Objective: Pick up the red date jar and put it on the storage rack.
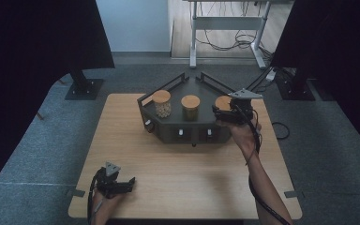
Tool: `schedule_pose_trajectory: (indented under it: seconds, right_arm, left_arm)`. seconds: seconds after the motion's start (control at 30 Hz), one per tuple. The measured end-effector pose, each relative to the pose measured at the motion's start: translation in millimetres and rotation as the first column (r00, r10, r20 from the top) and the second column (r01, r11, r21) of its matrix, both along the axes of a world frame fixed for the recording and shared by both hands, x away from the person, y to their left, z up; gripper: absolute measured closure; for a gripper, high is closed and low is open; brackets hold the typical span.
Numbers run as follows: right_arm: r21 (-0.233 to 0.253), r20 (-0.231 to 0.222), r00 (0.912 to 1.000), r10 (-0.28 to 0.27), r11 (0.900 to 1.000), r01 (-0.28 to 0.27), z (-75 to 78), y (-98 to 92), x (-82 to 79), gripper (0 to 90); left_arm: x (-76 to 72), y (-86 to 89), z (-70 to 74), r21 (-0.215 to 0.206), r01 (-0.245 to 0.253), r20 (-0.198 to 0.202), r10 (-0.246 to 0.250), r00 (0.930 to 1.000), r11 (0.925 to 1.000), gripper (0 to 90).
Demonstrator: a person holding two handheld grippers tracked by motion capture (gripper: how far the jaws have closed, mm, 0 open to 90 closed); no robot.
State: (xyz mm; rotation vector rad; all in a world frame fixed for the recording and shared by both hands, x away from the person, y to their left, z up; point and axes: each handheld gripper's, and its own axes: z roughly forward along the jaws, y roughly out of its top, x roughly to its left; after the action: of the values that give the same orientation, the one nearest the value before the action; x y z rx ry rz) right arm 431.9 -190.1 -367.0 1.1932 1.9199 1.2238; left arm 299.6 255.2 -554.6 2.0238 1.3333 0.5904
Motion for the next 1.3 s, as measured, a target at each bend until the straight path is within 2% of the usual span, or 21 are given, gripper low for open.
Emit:
schedule_pose_trajectory:
  seconds: [0.93, 1.3]
  right_arm:
    - [-0.029, 0.012, 0.9998, -0.019, 0.999, 0.019, 2.4, 7.2, 26.5, 22.8]
    - [-0.035, 0.012, 0.9994, -0.032, 0.999, 0.033, -1.5, 6.3, 35.7, 22.8]
  left_arm:
    - [-0.1, 0.3, 0.1, 0.000, 0.004, -0.002, -0.004, 1.0000, 1.0000, 2.8]
    - [-0.1, 0.6, 0.1, 0.000, 0.006, -0.002, -0.006, 1.0000, 1.0000, 2.8]
